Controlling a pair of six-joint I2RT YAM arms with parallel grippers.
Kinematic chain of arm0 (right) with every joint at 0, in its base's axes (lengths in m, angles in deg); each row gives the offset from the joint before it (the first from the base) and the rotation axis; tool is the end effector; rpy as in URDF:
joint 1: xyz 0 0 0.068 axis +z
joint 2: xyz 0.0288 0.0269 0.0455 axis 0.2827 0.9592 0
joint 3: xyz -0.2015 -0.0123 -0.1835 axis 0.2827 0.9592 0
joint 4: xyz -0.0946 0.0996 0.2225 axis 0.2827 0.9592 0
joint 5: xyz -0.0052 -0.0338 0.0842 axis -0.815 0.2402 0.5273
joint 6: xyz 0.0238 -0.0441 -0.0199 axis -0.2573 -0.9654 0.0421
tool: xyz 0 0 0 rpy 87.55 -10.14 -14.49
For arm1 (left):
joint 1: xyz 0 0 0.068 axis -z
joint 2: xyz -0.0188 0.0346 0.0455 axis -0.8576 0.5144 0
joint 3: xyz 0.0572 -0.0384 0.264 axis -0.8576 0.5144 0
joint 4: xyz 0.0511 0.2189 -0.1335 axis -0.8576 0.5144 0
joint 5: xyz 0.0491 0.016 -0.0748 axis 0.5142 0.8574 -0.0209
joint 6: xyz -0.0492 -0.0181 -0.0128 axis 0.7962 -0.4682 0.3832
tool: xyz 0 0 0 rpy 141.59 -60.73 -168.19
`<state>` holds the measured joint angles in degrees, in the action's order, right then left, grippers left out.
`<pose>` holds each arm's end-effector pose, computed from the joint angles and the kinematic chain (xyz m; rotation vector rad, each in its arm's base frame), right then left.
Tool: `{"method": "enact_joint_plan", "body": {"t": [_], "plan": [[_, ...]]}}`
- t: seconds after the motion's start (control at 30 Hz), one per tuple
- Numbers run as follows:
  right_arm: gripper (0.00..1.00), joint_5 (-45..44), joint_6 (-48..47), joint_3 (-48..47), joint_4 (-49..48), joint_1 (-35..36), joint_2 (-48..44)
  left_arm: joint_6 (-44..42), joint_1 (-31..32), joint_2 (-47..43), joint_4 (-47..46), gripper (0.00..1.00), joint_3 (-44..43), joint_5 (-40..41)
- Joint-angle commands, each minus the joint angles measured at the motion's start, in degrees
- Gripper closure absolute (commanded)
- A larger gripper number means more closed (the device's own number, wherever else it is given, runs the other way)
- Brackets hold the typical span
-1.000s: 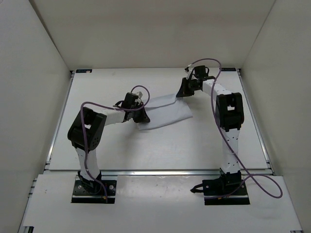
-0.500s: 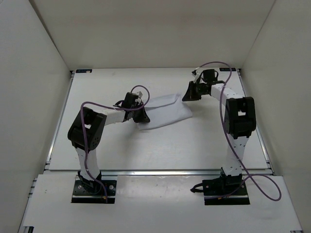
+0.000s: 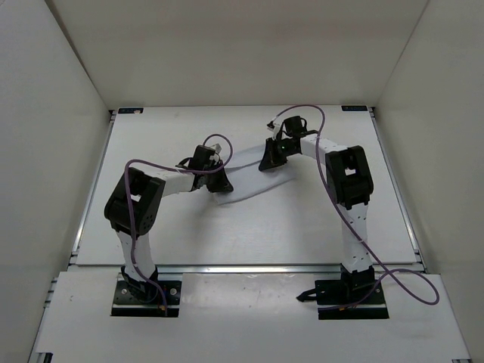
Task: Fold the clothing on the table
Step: Fold the skirt
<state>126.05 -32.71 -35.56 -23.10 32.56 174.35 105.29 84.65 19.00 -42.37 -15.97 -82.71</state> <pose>0.4563 0.1554 0.1400 -0.4138 2.5284 1.0411 0.3352 -0.1710 0.1344 -0.1108 2.5989 -0.7576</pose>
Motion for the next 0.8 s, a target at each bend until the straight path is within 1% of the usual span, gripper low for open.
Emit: {"method": "enact_joint_plan", "body": {"t": [0.0,0.17,0.27,0.3,0.43,0.57,0.6,0.7,0.77], "plan": [[1.0,-0.49,0.89,-3.85,-1.91,-0.32,3.35,-0.81,-0.03,-1.88,3.65,1.0,2.96,0.83],[1.0,-0.66,5.63,-6.14,-8.13,-1.63,5.02,-1.33,-0.21,-1.97,5.23,1.0,4.11,1.0],[1.0,0.56,8.36,-9.57,-10.78,-2.17,7.04,-2.04,1.11,-1.27,6.37,1.0,4.29,1.45],[1.0,0.92,9.5,-12.27,-11.92,-2.43,7.75,-2.04,1.2,-1.0,7.25,1.0,3.94,1.62],[1.0,2.32,12.75,-21.06,-11.67,-1.91,13.63,-2.39,1.29,-0.12,8.39,1.0,3.59,0.39],[1.0,3.11,14.78,-26.0,-12.72,-0.93,18.2,-2.57,1.56,-0.03,9.63,1.0,3.93,0.65],[1.0,3.64,16.35,-26.44,-13.16,-1.02,18.39,-2.39,1.73,-0.12,9.54,1.0,4.37,0.74],[1.0,4.26,16.98,-28.55,-13.69,-0.93,18.39,-2.57,1.38,-1.17,10.16,1.0,5.08,0.74],[1.0,3.83,15.49,-30.04,-11.94,-1.46,16.73,-2.65,0.94,-2.14,10.16,1.0,5.95,0.48]]}}
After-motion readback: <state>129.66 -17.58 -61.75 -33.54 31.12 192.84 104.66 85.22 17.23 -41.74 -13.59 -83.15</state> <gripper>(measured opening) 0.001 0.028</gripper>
